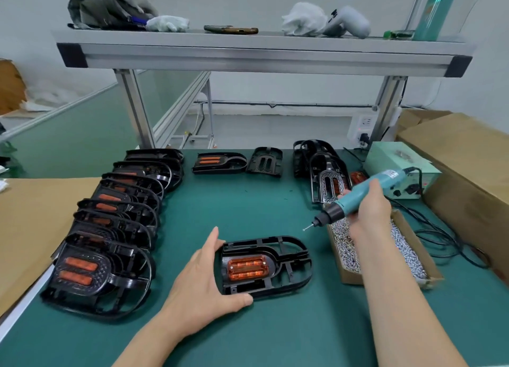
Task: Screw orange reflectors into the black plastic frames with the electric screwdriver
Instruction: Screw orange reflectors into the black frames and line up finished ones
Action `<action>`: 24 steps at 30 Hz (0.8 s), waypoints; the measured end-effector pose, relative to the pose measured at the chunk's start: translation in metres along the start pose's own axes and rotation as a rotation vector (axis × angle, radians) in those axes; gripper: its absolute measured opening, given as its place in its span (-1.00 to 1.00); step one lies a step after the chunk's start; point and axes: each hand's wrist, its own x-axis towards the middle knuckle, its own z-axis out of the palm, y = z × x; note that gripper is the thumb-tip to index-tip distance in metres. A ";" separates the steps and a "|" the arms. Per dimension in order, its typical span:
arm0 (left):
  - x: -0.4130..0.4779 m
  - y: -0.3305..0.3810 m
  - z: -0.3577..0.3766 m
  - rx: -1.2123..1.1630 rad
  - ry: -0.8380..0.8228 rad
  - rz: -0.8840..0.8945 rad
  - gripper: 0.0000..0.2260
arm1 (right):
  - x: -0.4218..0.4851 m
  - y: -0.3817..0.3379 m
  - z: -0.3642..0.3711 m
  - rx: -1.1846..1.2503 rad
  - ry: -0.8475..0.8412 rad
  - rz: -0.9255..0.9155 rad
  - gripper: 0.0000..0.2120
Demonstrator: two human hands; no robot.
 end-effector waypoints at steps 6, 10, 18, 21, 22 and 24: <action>0.000 0.000 0.001 -0.034 0.009 0.023 0.20 | 0.021 0.004 -0.021 -0.155 0.061 0.107 -0.77; -0.004 -0.003 -0.001 -0.190 0.046 0.012 0.16 | 0.021 0.012 -0.025 -0.305 0.066 0.094 -0.74; -0.005 -0.004 -0.005 -0.486 0.165 0.032 -0.03 | 0.003 0.019 -0.038 -0.660 0.190 -0.332 -0.33; -0.005 -0.007 -0.003 -0.498 0.168 0.028 -0.09 | -0.024 0.018 -0.033 -0.801 0.095 -0.651 -0.40; -0.004 -0.009 -0.003 -0.495 0.171 0.022 -0.11 | -0.035 0.017 -0.029 -0.872 -0.031 -0.752 -0.42; -0.001 -0.011 -0.004 -0.516 0.188 -0.015 -0.16 | -0.057 0.017 -0.021 -1.042 -0.449 -0.879 -0.39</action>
